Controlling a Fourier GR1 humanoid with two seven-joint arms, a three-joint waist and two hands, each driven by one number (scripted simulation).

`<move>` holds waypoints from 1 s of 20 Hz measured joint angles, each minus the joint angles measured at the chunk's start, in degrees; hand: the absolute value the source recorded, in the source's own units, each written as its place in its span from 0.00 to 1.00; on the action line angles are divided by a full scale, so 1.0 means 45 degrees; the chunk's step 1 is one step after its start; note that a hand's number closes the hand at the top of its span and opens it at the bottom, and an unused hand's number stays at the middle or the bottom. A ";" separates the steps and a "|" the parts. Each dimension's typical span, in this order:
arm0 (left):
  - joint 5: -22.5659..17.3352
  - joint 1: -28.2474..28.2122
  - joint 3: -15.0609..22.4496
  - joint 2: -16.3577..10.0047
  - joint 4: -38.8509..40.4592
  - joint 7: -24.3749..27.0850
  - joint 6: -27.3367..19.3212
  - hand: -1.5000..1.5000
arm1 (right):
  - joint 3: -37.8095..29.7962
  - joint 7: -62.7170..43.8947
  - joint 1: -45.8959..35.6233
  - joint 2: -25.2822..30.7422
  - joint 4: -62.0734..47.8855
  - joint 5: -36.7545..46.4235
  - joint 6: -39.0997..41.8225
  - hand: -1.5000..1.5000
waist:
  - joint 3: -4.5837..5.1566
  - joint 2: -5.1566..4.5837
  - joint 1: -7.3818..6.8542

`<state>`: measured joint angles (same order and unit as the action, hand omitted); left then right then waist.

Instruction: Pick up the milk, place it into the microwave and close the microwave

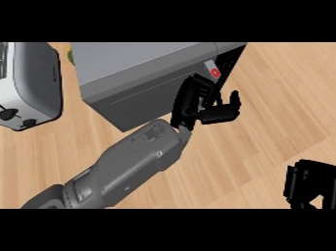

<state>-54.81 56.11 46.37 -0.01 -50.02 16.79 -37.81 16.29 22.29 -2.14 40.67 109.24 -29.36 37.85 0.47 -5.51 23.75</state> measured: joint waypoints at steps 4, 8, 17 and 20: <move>-0.1082 -0.0141 -0.0360 0.0017 -0.0039 -0.0130 0.1017 1.00 | 0.0449 -0.0105 0.0520 -0.0201 0.0384 0.0017 -0.0112 1.00 | -0.0022 -0.0007 -0.0189; -0.1766 -0.0283 -0.0465 0.0024 0.0143 -0.0052 0.2077 1.00 | 0.0857 -0.0181 0.1051 -0.0511 0.0894 0.0103 -0.0432 1.00 | -0.0035 0.0067 -0.0451; -0.2516 -0.0381 -0.0116 0.0021 0.0638 0.0259 0.4324 1.00 | 0.1626 -0.0494 0.2146 -0.1155 0.2165 0.0703 -0.1504 1.00 | -0.0041 0.0231 -0.0995; -0.2659 -0.0441 0.0013 0.0019 0.0822 0.0401 0.4979 1.00 | 0.1918 -0.0640 0.2462 -0.1330 0.2623 0.0992 -0.1842 1.00 | -0.0035 0.0279 -0.1161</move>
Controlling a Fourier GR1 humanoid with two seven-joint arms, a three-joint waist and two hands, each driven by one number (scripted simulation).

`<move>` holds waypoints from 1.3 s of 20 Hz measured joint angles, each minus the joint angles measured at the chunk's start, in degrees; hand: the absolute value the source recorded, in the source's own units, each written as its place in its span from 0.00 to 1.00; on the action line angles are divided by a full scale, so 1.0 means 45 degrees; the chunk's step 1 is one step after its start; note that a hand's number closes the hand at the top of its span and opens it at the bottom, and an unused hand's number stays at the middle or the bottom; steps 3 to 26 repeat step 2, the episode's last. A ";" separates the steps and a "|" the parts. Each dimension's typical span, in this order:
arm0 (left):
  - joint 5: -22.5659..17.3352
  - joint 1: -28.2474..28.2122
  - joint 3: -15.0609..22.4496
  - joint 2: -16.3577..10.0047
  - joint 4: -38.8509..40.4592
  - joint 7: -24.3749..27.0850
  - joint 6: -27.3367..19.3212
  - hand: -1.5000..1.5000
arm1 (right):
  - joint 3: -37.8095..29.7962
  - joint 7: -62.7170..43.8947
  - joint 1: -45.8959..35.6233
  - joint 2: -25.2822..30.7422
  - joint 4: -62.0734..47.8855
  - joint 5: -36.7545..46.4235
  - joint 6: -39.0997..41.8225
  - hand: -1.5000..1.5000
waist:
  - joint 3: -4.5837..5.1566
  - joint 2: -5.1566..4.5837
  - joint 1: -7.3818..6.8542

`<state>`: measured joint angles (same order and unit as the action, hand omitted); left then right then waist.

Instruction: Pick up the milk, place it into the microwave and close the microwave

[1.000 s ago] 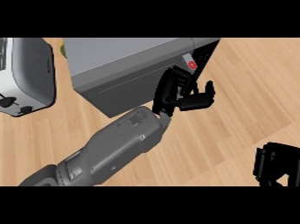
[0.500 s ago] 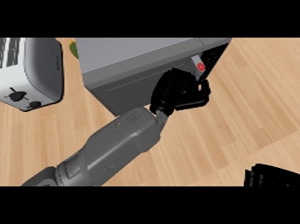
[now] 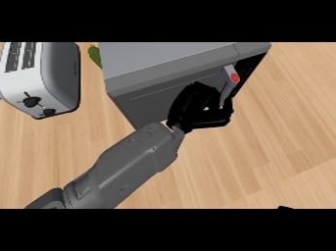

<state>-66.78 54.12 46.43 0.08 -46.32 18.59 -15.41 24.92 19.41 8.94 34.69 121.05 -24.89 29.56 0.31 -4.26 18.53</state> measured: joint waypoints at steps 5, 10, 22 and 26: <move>-0.0118 0.0005 0.0076 0.0002 0.0126 0.0025 0.0380 1.00 | 0.0223 -0.0091 0.0202 -0.0163 0.0297 0.0215 -0.0254 1.00 | -0.0001 0.0031 -0.0095; -0.0118 0.0005 0.0076 0.0002 0.0126 0.0025 0.0380 1.00 | 0.0223 -0.0091 0.0202 -0.0163 0.0297 0.0215 -0.0254 1.00 | -0.0001 0.0031 -0.0095; -0.0118 0.0005 0.0076 0.0002 0.0126 0.0025 0.0380 1.00 | 0.0223 -0.0091 0.0202 -0.0163 0.0297 0.0215 -0.0254 1.00 | -0.0001 0.0031 -0.0095; -0.0118 0.0005 0.0076 0.0002 0.0126 0.0025 0.0380 1.00 | 0.0223 -0.0091 0.0202 -0.0163 0.0297 0.0215 -0.0254 1.00 | -0.0001 0.0031 -0.0095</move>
